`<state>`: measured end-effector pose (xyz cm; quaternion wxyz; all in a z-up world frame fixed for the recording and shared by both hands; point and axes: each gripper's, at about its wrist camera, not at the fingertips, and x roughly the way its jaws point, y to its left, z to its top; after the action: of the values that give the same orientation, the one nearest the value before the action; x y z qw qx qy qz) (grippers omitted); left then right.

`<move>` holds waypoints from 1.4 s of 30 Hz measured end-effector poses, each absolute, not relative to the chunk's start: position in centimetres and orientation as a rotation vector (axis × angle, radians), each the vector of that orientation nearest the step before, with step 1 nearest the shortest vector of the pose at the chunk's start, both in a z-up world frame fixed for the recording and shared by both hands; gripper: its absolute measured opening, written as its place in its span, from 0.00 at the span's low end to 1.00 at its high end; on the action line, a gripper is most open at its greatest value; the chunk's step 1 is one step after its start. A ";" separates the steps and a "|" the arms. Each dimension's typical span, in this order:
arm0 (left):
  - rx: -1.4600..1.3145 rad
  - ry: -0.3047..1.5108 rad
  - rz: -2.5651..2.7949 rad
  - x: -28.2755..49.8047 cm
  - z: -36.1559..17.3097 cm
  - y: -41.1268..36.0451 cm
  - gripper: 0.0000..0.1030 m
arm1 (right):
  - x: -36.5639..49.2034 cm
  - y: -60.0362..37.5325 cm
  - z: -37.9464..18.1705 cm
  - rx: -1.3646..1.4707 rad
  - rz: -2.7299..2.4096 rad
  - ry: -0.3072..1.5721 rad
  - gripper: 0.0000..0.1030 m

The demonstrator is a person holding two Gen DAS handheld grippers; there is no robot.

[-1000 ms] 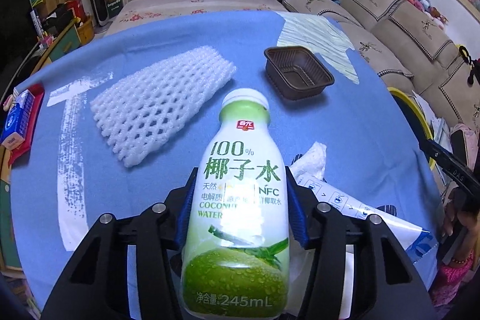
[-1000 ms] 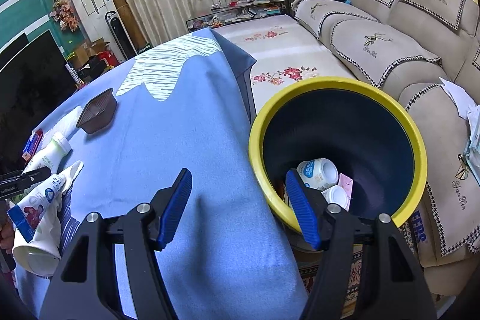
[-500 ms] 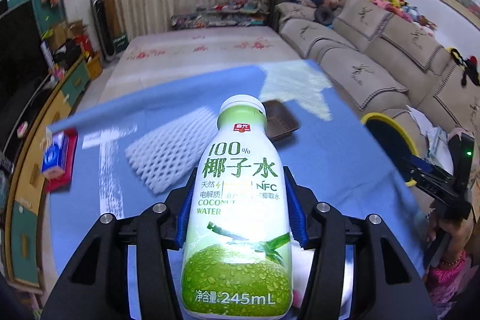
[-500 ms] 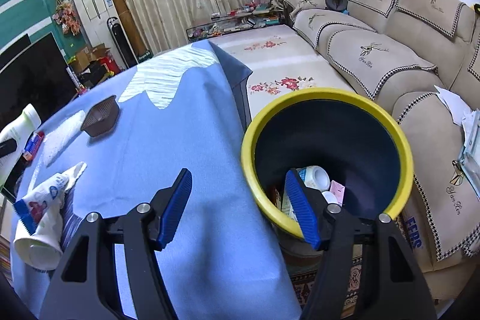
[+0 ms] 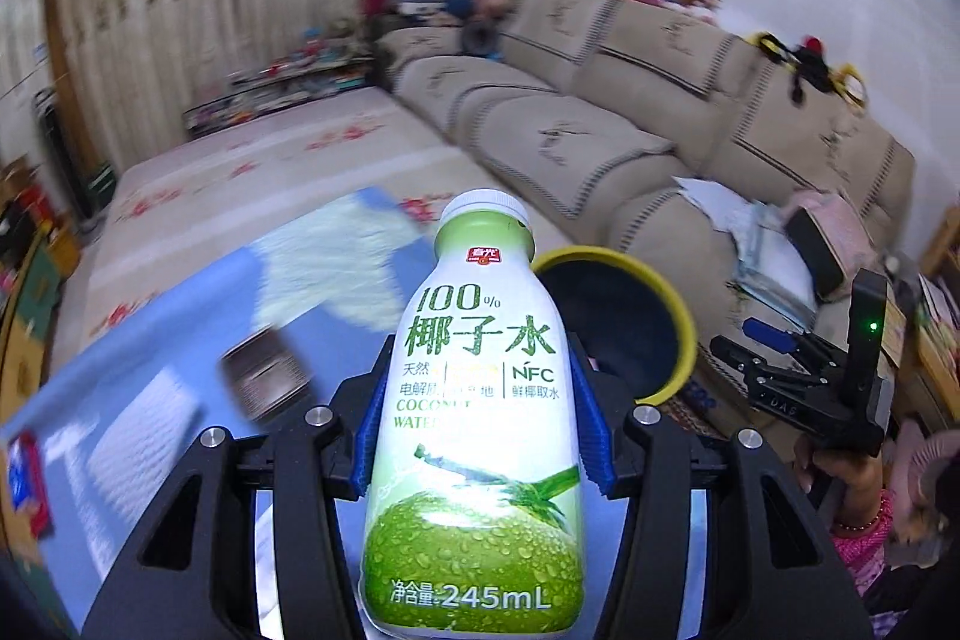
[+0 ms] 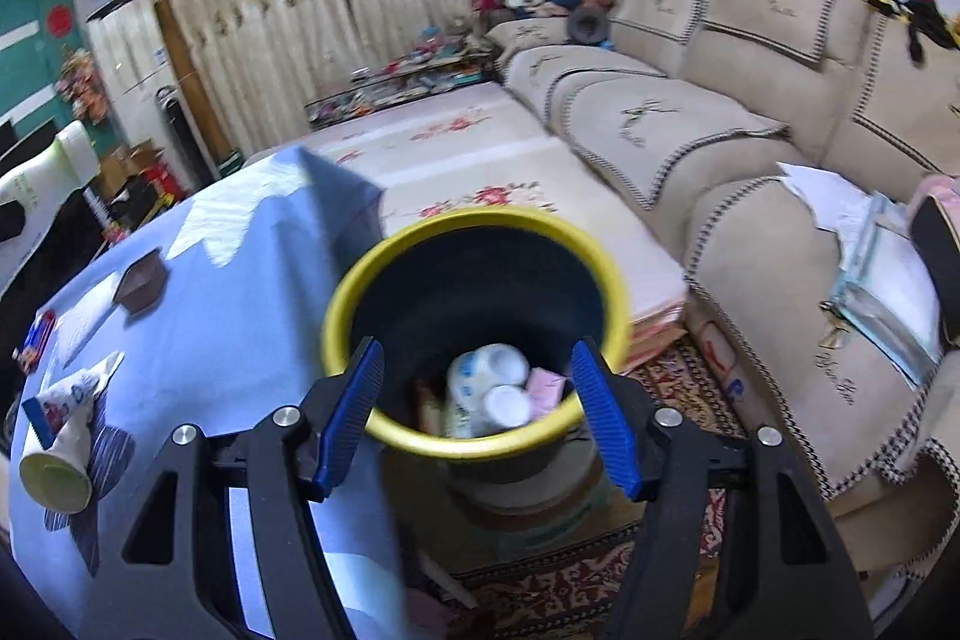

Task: Collect trash
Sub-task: 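Carry the coconut water bottle over the yellow bin and open the left gripper, then grasp the white and blue tube beside the cloth with the right gripper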

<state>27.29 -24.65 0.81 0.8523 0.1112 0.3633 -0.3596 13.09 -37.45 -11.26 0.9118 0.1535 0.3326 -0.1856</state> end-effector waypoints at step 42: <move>0.274 0.738 -0.844 29.4 0.6 -42.9 0.75 | 9.4 -43.7 -15.3 0.451 -0.424 0.710 0.62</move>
<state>29.35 -42.88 0.64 0.8382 0.1294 0.3488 -0.3988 9.40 -43.72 -15.34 0.8912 0.2171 0.3419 -0.2042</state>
